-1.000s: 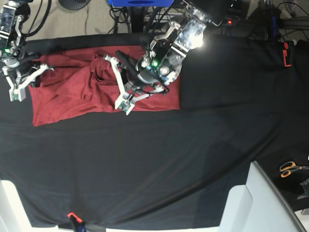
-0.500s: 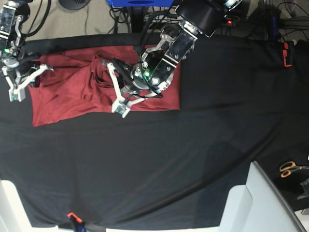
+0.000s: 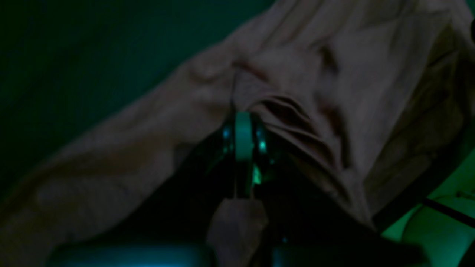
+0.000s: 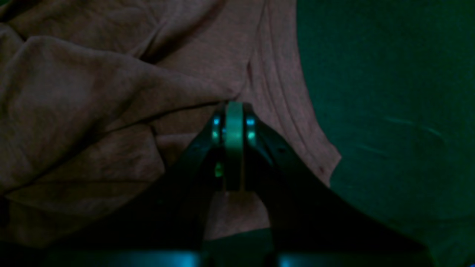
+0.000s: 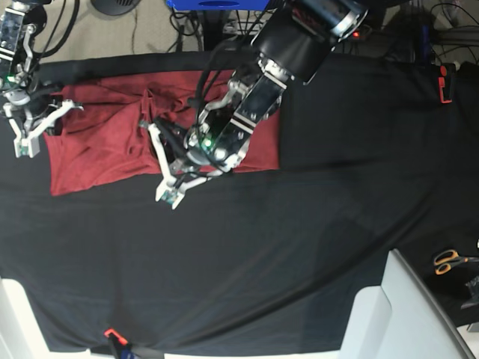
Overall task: Fold the T-shirt properly
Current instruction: 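Smooth the folded-over fabric with the left gripper toward the right gripper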
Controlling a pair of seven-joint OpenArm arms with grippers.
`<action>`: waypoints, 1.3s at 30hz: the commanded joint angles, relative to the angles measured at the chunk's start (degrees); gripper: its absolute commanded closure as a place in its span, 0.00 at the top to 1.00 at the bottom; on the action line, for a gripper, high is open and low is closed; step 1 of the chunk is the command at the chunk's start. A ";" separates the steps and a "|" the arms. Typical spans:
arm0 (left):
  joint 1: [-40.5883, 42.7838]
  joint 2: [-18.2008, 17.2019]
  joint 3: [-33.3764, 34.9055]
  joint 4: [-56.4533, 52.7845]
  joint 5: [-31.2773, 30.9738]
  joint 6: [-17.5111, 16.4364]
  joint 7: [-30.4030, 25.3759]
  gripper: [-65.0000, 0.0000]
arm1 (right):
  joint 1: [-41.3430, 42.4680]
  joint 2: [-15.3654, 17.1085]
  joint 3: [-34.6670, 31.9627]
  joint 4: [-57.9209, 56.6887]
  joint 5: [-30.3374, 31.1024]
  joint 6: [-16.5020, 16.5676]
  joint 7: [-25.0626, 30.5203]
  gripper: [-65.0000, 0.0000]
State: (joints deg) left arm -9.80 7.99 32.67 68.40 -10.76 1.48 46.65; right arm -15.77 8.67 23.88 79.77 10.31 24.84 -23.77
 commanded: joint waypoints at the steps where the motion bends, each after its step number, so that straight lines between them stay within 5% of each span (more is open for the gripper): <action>1: -1.41 0.67 -0.09 0.04 -0.27 -0.11 -1.51 0.00 | 0.34 0.78 0.25 0.72 0.64 -0.01 1.04 0.02; 6: -4.31 1.01 0.17 -4.18 -1.41 -0.11 -6.70 0.00 | 0.69 0.87 0.25 0.72 0.64 -0.01 1.04 0.02; 13: -7.91 0.58 0.43 -4.80 -17.50 -0.11 -9.77 0.00 | 1.66 1.14 0.17 -2.80 0.55 -0.01 1.04 0.02; 20: -0.26 -1.70 0.61 4.43 -17.41 -0.11 -5.38 0.00 | 1.66 1.14 0.25 -2.80 0.55 -0.01 1.13 0.02; 26: 5.80 -2.85 0.52 5.93 -9.15 -0.11 -5.47 0.00 | 1.66 1.14 0.34 -2.80 0.55 -0.01 1.13 0.02; 39: 7.65 -3.02 3.86 6.10 -7.13 -0.11 -5.29 0.00 | 2.45 1.14 0.43 -3.15 0.55 -0.01 1.13 0.02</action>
State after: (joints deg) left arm -1.72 4.23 36.38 73.30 -17.32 1.65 42.04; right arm -13.98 8.99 23.90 75.85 10.31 24.84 -23.73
